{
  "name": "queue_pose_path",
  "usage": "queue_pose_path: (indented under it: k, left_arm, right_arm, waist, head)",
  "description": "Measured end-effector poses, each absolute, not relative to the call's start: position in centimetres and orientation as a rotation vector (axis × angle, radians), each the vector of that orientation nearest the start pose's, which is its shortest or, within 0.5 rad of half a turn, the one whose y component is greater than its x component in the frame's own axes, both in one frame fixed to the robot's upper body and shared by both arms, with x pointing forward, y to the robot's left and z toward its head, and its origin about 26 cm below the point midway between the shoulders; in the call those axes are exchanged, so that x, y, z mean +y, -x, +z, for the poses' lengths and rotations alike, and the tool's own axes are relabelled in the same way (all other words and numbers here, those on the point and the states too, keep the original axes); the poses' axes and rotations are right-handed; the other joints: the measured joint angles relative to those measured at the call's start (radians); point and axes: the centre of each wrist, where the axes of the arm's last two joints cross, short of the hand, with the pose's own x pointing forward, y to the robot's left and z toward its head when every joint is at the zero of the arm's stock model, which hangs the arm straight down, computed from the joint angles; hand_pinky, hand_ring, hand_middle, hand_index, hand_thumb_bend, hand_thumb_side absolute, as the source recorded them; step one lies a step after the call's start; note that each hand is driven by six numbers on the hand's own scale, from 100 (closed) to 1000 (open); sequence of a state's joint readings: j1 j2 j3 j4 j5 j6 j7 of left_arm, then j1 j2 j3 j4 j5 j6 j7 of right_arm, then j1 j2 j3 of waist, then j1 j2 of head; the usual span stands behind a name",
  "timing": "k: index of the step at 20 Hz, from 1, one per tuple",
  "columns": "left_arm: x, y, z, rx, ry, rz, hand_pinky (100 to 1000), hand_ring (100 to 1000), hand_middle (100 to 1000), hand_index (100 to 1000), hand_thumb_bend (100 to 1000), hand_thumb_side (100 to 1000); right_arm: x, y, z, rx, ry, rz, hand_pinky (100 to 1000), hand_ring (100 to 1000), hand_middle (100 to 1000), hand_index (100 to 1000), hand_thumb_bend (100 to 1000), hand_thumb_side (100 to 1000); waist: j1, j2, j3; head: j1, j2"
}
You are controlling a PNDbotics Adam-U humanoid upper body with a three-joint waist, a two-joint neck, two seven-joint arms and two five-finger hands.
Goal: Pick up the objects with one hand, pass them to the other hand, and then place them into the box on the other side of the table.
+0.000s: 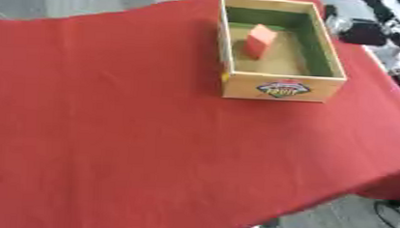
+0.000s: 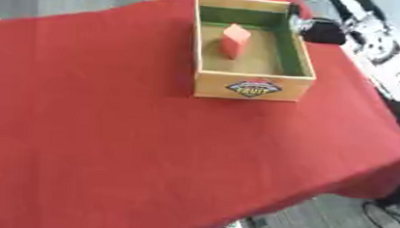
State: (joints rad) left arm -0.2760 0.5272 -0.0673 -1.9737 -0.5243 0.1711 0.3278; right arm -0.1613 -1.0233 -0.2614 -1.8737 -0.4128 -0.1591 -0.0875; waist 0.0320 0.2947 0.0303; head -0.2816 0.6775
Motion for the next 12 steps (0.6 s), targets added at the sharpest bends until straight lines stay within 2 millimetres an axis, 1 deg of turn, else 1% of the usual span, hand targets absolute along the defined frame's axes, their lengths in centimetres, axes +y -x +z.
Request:
queue_pose_path:
  k: [1, 3, 4, 5, 6, 7, 8, 11, 12]
  left_arm:
    - [28.0, -29.9, 20.0, -2.119, -1.1, -0.457, 753, 725, 558, 815, 829, 340]
    - [28.4, -29.9, 20.2, -2.106, -1.122, -0.43, 756, 728, 563, 821, 809, 357]
    - [28.7, -29.9, 20.3, -2.092, -1.13, -0.427, 756, 728, 563, 822, 808, 358]
    - [29.0, -30.0, 20.4, -2.079, -1.134, -0.427, 755, 726, 561, 824, 798, 355]
    - [29.3, -30.0, 20.5, -2.059, -1.135, -0.427, 757, 733, 569, 825, 795, 361]
    - [29.7, -30.1, 20.6, -2.035, -1.134, -0.427, 758, 736, 572, 820, 799, 363]
    - [30.1, -30.3, 20.8, -2.007, -1.133, -0.429, 759, 738, 576, 815, 800, 362]
    - [31.5, -30.9, 22.0, -1.933, -1.135, -0.449, 768, 744, 582, 808, 802, 388]
    - [32.0, -31.2, 22.4, -1.909, -1.134, -0.461, 770, 746, 585, 809, 806, 391]
  right_arm:
    - [-41.1, -26.6, 30.1, -2.327, 0.476, 0.471, 928, 1000, 856, 933, 100, 432]
    - [-40.8, -25.6, 30.6, -2.445, 0.364, 0.411, 918, 1000, 840, 916, 100, 273]
    - [-41.0, -25.3, 30.5, -2.492, 0.322, 0.382, 917, 1000, 839, 915, 100, 263]
    - [-41.2, -25.0, 30.2, -2.53, 0.29, 0.358, 912, 988, 822, 905, 100, 208]
    - [-41.3, -24.8, 29.7, -2.556, 0.264, 0.345, 917, 980, 795, 898, 100, 274]
    - [-41.5, -24.7, 29.0, -2.57, 0.243, 0.339, 919, 983, 797, 899, 100, 284]
    - [-41.7, -24.6, 28.3, -2.575, 0.227, 0.337, 919, 984, 800, 900, 100, 282]
    - [-41.9, -24.4, 26.2, -2.574, 0.198, 0.335, 917, 991, 816, 910, 100, 218]
    - [-41.9, -24.3, 25.7, -2.575, 0.195, 0.335, 917, 994, 826, 914, 100, 223]
  waist:
    - [-0.001, -0.001, -0.003]
    - [-0.001, -0.006, -0.01]
    - [0.001, -0.009, -0.013]
    - [0.002, -0.011, -0.014]
    - [0.004, -0.012, -0.015]
    - [0.005, -0.012, -0.015]
    - [0.008, -0.012, -0.015]
    - [0.017, -0.012, -0.013]
    - [0.021, -0.012, -0.012]
  head:
    - [0.025, -0.002]
    - [0.071, -0.003]
    - [0.092, -0.003]
    - [0.111, -0.003]
    - [0.13, -0.003]
    - [0.148, -0.003]
    - [0.165, -0.004]
    - [0.204, -0.004]
    - [0.213, -0.004]
